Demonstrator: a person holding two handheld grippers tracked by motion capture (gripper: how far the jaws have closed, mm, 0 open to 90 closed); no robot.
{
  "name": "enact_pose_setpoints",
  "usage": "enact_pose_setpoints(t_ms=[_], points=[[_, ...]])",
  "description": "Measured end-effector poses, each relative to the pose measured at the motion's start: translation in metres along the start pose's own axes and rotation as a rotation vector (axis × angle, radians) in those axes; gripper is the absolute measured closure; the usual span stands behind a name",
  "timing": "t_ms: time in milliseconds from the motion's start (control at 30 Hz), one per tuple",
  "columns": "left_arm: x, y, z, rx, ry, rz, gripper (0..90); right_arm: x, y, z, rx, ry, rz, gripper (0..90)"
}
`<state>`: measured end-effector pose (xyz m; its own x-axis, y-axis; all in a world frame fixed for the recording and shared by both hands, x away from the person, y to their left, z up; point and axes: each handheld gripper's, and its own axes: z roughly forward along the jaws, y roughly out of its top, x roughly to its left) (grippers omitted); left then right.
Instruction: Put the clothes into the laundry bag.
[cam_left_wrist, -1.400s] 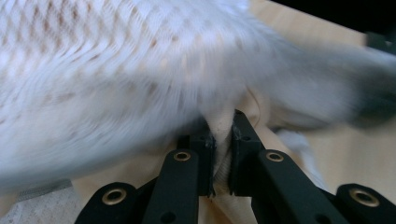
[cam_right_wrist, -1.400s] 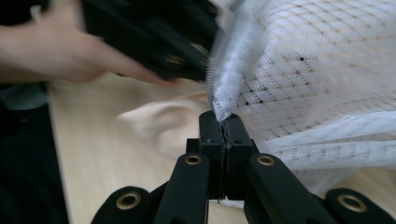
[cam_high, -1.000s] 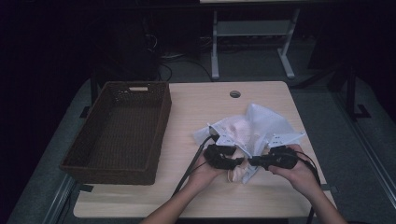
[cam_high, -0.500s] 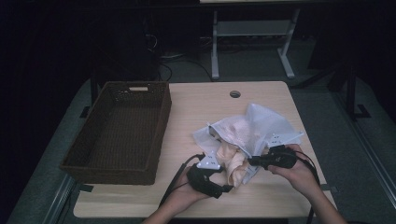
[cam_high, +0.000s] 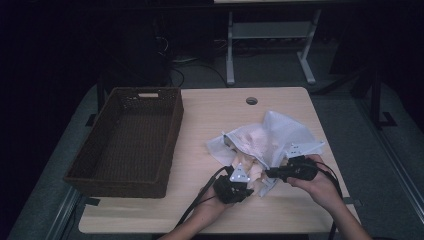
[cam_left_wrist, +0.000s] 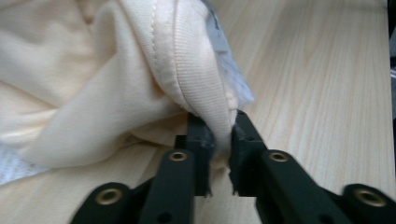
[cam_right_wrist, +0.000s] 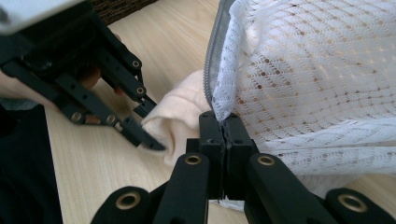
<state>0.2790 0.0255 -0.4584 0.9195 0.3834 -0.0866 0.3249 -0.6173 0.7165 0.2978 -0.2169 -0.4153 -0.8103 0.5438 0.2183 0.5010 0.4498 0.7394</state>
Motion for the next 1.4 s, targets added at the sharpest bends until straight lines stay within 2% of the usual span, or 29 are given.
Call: enact_pose_setpoints(t_ms=[67, 100, 133, 200, 267, 300, 333, 367, 467, 500, 800, 933, 1033, 1100, 1133, 1200, 1267, 1300, 1333, 1400], points=[[0.008, 0.006, -0.007, -0.045, 0.005, -0.036, 82.7, 0.0, 0.0, 0.0, 0.001, 0.001, 0.001, 88.6], [0.008, 0.006, -0.007, -0.045, 0.005, -0.036, 82.8, 0.001, 0.0, 0.0, 0.0, 0.001, 0.002, 88.6], [0.013, 0.014, -0.009, -0.076, 0.024, -0.047, 82.9, 0.001, 0.001, 0.0, 0.0, 0.002, 0.0, 88.6], [0.019, 0.022, -0.009, -0.112, 0.036, -0.062, 82.9, 0.002, 0.001, 0.0, -0.005, 0.005, -0.003, 88.6], [0.021, 0.026, -0.007, -0.123, 0.041, -0.067, 82.9, 0.003, 0.002, -0.001, -0.006, 0.007, -0.002, 88.6], [0.024, 0.034, -0.003, -0.153, 0.059, -0.062, 82.9, 0.005, 0.003, -0.002, -0.009, 0.012, -0.007, 88.7], [0.024, 0.034, -0.003, -0.153, 0.059, -0.062, 83.0, 0.005, 0.004, -0.002, -0.01, 0.014, -0.012, 88.7], [0.026, 0.042, 0.003, -0.177, 0.075, -0.066, 83.0, 0.006, 0.004, -0.002, -0.01, 0.018, -0.014, 88.7], [0.029, 0.047, 0.009, -0.194, 0.099, -0.067, 83.0, 0.007, 0.005, -0.005, -0.018, 0.041, -0.012, 88.9], [0.032, 0.051, 0.015, -0.21, 0.115, -0.078, 83.0, 0.008, 0.005, -0.005, -0.021, 0.051, -0.01, 88.9], [0.048, 0.061, 0.036, -0.219, 0.164, -0.102, 82.9, 0.012, 0.007, -0.009, -0.024, 0.077, -0.024, 89.0], [0.054, 0.061, 0.045, -0.227, 0.163, -0.122, 82.6, 0.013, 0.008, -0.009, -0.022, 0.083, -0.037, 89.0], [0.056, 0.061, 0.046, -0.23, 0.145, -0.133, 80.7, 0.012, 0.007, -0.009, -0.024, 0.071, -0.032, 88.9], [0.055, 0.06, 0.042, -0.226, 0.119, -0.124, 75.9, 0.01, 0.007, -0.01, -0.031, 0.064, -0.024, 88.9], [0.055, 0.06, 0.042, -0.226, 0.119, -0.124, 72.3, 0.01, 0.007, -0.01, -0.031, 0.064, -0.024, 88.9], [0.051, 0.057, 0.031, -0.211, 0.087, -0.118, 65.7, 0.008, 0.006, -0.011, -0.041, 0.053, -0.017, 88.8], [0.05, 0.056, 0.027, -0.205, 0.082, -0.112, 58.2, 0.008, 0.006, -0.011, -0.043, 0.05, -0.014, 88.8], [0.046, 0.051, 0.018, -0.191, 0.07, -0.105, 55.2, 0.008, 0.006, -0.011, -0.045, 0.047, -0.016, 88.8], [0.046, 0.051, 0.018, -0.191, 0.07, -0.105, 52.4, 0.008, 0.006, -0.011, -0.045, 0.047, -0.016, 88.8], [0.042, 0.041, 0.001, -0.175, 0.067, -0.089, 48.8, 0.007, 0.006, -0.01, -0.043, 0.044, -0.014, 88.8]])
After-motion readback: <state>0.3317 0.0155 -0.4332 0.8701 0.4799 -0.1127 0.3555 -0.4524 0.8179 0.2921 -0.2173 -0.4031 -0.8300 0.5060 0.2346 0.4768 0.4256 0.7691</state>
